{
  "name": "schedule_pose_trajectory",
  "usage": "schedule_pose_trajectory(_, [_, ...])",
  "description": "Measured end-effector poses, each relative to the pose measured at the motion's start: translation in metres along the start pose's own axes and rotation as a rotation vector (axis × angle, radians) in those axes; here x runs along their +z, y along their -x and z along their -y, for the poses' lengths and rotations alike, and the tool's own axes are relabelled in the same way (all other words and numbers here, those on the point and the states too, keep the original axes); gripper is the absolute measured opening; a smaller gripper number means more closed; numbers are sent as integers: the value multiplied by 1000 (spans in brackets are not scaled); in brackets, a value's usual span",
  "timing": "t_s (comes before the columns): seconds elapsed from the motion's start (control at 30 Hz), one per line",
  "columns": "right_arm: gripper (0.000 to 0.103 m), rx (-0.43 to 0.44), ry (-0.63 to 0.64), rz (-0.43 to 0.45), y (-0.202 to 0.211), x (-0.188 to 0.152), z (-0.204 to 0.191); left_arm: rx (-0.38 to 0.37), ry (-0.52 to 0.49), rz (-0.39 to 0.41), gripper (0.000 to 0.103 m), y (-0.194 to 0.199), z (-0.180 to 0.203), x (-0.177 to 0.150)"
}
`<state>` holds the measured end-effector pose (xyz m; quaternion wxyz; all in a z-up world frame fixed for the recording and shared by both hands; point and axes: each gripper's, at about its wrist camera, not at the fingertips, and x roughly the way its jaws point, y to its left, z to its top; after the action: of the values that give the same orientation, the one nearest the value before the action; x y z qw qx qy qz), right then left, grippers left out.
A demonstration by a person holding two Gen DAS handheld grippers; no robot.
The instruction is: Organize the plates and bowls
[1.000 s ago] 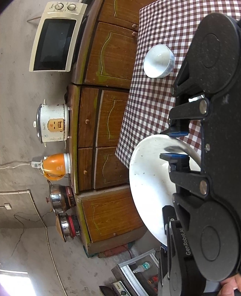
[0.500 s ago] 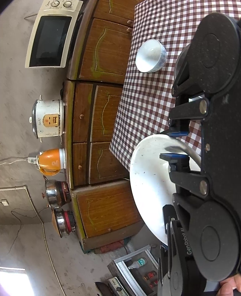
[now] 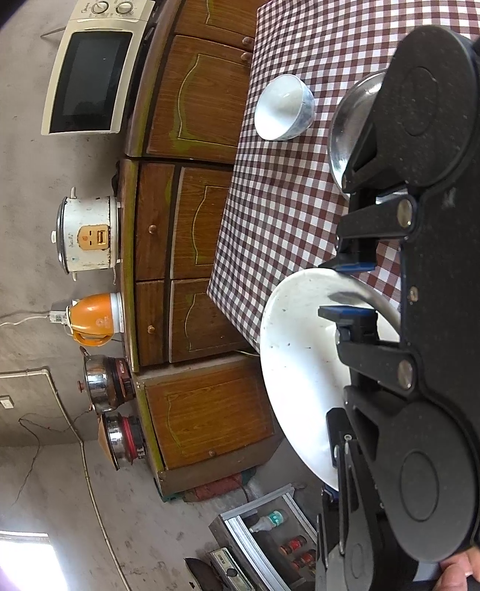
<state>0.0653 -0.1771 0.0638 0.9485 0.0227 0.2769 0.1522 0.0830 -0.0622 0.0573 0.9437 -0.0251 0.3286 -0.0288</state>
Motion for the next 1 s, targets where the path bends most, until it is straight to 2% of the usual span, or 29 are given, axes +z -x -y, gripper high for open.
schedule_pose_trajectory(1.0, [23, 3, 0, -52, -6, -38, -1, 13, -37, -37, 29, -4, -3, -32])
